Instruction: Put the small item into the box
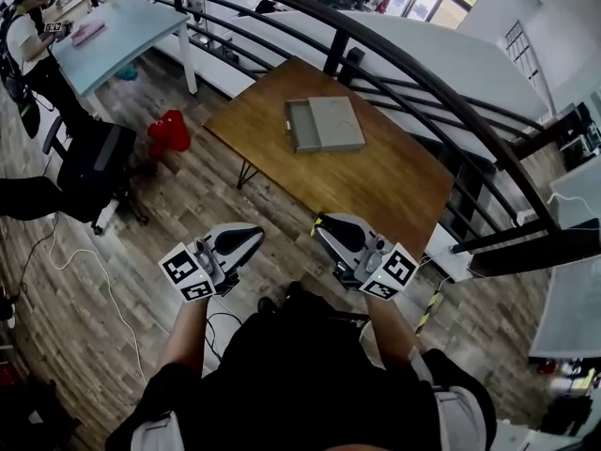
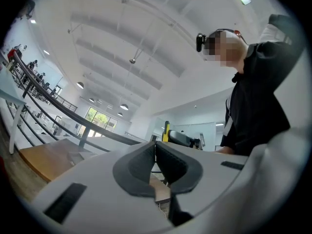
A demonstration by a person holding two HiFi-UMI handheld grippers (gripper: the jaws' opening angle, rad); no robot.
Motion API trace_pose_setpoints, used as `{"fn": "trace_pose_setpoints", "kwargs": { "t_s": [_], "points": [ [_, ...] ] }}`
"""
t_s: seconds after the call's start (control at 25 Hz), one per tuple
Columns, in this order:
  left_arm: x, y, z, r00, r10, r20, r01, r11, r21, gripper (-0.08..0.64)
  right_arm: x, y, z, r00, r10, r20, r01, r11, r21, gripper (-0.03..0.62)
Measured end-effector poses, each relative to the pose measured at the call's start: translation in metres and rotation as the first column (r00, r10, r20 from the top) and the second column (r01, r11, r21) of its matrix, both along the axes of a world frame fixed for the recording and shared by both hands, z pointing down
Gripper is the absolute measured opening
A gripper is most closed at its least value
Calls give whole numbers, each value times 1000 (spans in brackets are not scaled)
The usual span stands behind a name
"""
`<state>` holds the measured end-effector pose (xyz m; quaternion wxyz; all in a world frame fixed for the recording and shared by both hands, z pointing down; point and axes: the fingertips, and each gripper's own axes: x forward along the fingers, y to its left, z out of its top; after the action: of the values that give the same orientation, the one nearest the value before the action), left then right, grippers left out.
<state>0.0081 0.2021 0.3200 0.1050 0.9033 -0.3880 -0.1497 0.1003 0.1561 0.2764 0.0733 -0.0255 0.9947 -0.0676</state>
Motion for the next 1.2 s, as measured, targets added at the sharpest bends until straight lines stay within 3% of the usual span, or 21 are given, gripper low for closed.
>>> {"fn": "trace_pose_setpoints", "kwargs": {
  "t_s": [0.28,0.56,1.2],
  "points": [
    [-19,-41,12,999,-11,31,11,1000,-18,18,-17,-46,16,1000,2,21,-2,1000,-13,72],
    [-49,-115,8,998,-10,55,12,999,-36,18,-43,-122,16,999,17,50,-16,1000,-26,72],
    [-57,-254,-6,998,-1,69,4,999,-47,18,-51,-256,8,996,16,91,-12,999,-47,72]
  ]
}}
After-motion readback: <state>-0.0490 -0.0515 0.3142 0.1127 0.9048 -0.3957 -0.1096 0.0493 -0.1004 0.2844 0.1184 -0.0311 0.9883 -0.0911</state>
